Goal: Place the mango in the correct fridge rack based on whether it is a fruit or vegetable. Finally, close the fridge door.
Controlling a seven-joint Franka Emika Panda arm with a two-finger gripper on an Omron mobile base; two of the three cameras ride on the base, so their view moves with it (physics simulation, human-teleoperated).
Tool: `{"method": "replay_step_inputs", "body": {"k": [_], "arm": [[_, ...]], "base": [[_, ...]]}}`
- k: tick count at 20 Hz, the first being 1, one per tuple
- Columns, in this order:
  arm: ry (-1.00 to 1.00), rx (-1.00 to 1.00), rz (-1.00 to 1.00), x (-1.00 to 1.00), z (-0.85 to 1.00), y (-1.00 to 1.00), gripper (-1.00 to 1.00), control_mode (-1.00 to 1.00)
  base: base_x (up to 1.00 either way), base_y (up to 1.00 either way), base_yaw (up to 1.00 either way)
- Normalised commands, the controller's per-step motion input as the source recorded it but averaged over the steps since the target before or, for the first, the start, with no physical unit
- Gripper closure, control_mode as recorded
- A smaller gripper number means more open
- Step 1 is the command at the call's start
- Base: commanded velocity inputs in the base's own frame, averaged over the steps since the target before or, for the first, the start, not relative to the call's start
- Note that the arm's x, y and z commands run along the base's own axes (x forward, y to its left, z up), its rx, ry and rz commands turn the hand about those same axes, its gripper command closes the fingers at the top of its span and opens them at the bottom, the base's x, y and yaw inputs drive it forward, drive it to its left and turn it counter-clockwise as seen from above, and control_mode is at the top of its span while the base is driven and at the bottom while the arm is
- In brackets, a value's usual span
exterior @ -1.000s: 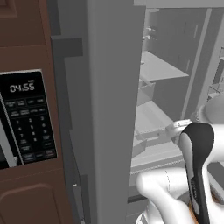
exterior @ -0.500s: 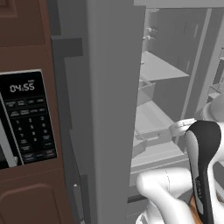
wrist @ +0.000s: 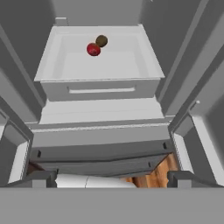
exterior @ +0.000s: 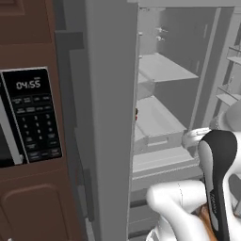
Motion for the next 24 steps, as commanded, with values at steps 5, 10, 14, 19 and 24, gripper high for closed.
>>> {"method": "replay_step_inputs", "body": {"k": [5,10,14,19,24], "arm": [[0.0,0.0,0.0,0.0,0.0,0.0,-1.0,1.0],[0.0,0.0,0.0,0.0,0.0,0.0,-1.0,1.0],[0.0,0.0,0.0,0.0,0.0,0.0,-1.0,1.0],[0.0,0.0,0.0,0.0,0.0,0.0,-1.0,1.0],[0.0,0.0,0.0,0.0,0.0,0.0,-1.0,-1.0]], "base": [[-0.38,-0.03,0.02],[-0.35,-0.01,0.01],[-0.42,-0.15,0.0],[-0.36,-0.14,0.0],[-0.03,0.0,0.01]]}}
